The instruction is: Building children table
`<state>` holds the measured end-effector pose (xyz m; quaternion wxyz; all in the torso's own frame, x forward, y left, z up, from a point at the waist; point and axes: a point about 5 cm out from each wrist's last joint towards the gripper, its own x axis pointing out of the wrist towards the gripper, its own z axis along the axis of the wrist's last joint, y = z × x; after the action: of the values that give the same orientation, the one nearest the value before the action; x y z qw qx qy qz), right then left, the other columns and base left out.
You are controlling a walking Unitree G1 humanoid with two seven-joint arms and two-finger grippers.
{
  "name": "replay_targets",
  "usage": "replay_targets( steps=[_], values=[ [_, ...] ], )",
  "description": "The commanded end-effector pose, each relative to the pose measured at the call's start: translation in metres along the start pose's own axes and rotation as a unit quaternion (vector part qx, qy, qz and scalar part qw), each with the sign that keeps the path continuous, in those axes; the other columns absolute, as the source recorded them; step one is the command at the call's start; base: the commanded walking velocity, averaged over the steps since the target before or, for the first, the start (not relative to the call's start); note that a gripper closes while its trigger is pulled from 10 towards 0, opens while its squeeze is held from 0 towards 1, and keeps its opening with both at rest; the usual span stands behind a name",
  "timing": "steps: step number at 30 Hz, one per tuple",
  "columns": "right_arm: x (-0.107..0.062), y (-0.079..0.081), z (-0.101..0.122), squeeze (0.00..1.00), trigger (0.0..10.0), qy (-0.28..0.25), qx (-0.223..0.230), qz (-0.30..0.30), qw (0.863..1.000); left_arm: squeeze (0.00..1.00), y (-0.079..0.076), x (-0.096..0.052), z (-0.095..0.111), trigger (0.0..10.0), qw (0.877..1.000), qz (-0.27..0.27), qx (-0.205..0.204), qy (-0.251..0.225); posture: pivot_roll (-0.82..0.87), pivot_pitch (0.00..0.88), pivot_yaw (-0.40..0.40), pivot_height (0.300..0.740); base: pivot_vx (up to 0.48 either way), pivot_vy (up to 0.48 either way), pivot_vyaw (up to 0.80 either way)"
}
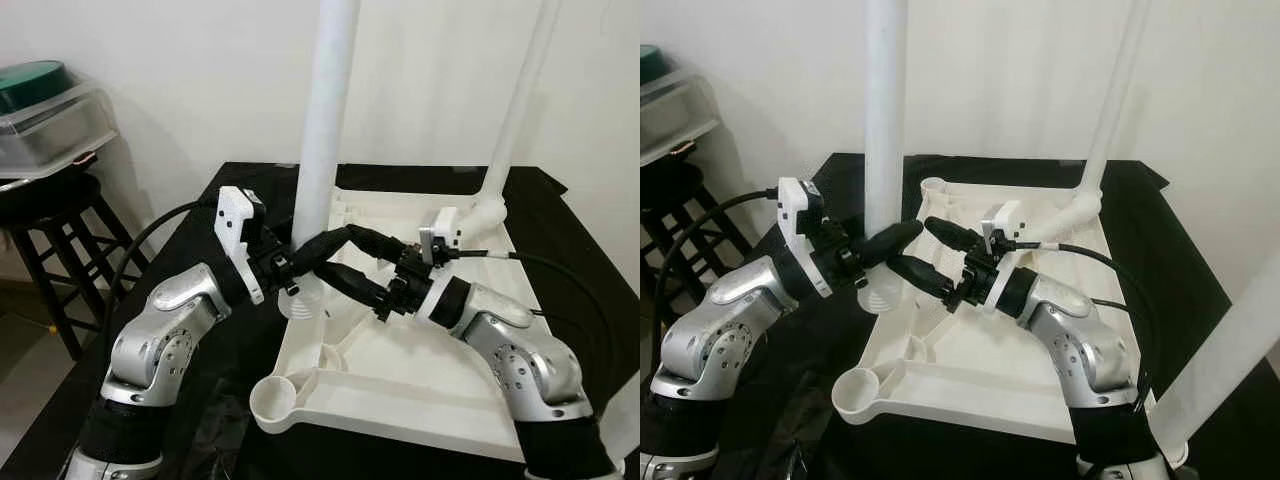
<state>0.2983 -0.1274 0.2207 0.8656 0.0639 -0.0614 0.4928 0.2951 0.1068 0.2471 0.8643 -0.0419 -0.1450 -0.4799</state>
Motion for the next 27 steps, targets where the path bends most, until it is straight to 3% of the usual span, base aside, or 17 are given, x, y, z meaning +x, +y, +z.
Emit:
replay_targets(
  steps=[1, 8, 16, 23, 27],
  values=[
    [0.0, 0.001, 0.002, 0.0, 10.0, -0.004, -0.01, 0.005, 1.0, 0.0, 0.001, -0.006, -0.008, 10.0, 1.0, 0.004, 0.003, 0.019, -0.01, 0.0, 0.018, 0.74, 0.0, 0.0, 0.0],
    [0.0, 0.002, 0.001, 0.0, 10.0, 0.001, -0.011, 0.013, 1.0, 0.0, 0.0, -0.007, -0.009, 10.0, 1.0, -0.002, 0.005, 0.024, -0.01, 0.0, 0.015, 0.74, 0.0, 0.0, 0.0],
    [-0.014, 0.012, 0.002, 0.0, 10.0, 0.027, -0.017, 0.077, 0.997, 0.0, -0.009, -0.017, -0.015, 10.0, 0.996, -0.068, 0.002, 0.063, 0.0, 0.0, 0.017, 0.74, 0.0, 0.0, 0.0],
    [-0.018, 0.011, 0.013, 0.0, 10.0, 0.004, -0.016, 0.091, 0.996, 0.0, -0.018, -0.022, -0.023, 10.0, 0.991, -0.1, 0.002, 0.09, 0.0, 0.0, 0.015, 0.74, 0.0, 0.0, 0.0],
    [-0.016, 0.014, 0.026, 0.0, 10.0, -0.034, -0.007, 0.111, 0.993, 0.0, -0.02, -0.022, -0.025, 10.0, 0.99, -0.104, 0.001, 0.093, 0.0, 0.0, 0.018, 0.74, 0.0, 0.0, 0.0]
  ],
)
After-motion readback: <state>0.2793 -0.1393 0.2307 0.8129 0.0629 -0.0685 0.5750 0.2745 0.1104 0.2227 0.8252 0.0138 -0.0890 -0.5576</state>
